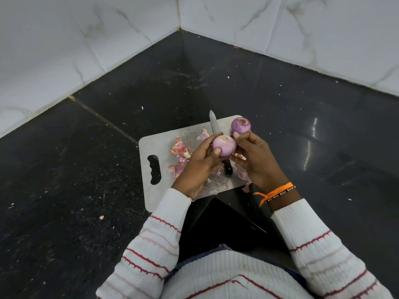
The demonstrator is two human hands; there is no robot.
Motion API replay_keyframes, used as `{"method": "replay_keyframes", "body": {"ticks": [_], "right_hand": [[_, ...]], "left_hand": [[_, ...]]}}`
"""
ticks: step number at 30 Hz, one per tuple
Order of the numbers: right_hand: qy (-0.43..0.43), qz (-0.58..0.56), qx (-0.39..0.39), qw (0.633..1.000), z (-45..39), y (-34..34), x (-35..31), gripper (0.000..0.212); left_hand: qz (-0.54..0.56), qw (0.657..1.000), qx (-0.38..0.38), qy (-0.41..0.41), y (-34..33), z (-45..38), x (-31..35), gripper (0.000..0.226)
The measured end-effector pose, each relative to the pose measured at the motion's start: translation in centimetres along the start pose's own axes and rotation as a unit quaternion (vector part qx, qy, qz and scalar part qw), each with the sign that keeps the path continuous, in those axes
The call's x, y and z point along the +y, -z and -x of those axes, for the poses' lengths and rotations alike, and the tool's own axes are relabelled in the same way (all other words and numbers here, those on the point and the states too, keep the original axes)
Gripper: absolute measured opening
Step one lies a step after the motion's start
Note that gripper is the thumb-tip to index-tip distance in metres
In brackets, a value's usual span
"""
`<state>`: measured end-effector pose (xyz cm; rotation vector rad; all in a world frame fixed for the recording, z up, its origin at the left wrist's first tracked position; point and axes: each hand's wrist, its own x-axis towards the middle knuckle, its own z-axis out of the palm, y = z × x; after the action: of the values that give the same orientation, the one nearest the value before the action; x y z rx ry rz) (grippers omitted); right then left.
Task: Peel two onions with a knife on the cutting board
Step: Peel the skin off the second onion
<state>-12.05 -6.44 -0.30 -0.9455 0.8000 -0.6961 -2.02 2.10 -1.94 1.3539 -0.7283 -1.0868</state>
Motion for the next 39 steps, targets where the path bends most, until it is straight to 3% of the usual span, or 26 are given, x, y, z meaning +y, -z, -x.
{"method": "replay_keyframes", "body": {"ticks": [4,8,13,17,21,26,32,39], "right_hand": [[0.010,0.036,0.036,0.999,-0.4,0.5,0.8,0.018],[0.031,0.122,0.052,0.991,-0.7,0.9,1.3,0.029],[0.098,0.219,0.062,0.969,-0.8,1.5,0.7,0.011],[0.100,0.181,0.072,0.976,-0.8,1.6,0.5,0.006],[0.052,0.126,-0.008,0.991,-0.4,0.1,0.8,0.014],[0.033,0.110,-0.027,0.993,-0.4,-0.1,1.1,0.009],[0.042,0.095,0.055,0.993,-1.0,-0.6,1.8,0.021],[-0.002,0.020,0.066,0.998,-0.9,0.6,1.2,0.027]], "left_hand": [[0.013,0.999,-0.032,0.002,-0.1,0.1,-0.2,0.033],[0.032,0.999,-0.012,0.003,-0.2,0.0,-0.2,0.030],[0.068,0.997,0.021,0.033,-0.2,-0.1,-0.4,0.026],[0.066,0.996,0.034,0.055,-0.2,-0.3,-0.7,0.035],[0.092,0.993,0.032,0.063,-0.5,-0.5,-0.8,0.036],[0.143,0.986,0.037,0.080,-0.7,-0.5,-0.6,0.034],[0.094,0.994,0.016,0.062,-1.7,-0.2,-0.8,0.029],[0.116,0.991,0.020,0.067,-1.9,-0.2,-0.4,0.032]]}}
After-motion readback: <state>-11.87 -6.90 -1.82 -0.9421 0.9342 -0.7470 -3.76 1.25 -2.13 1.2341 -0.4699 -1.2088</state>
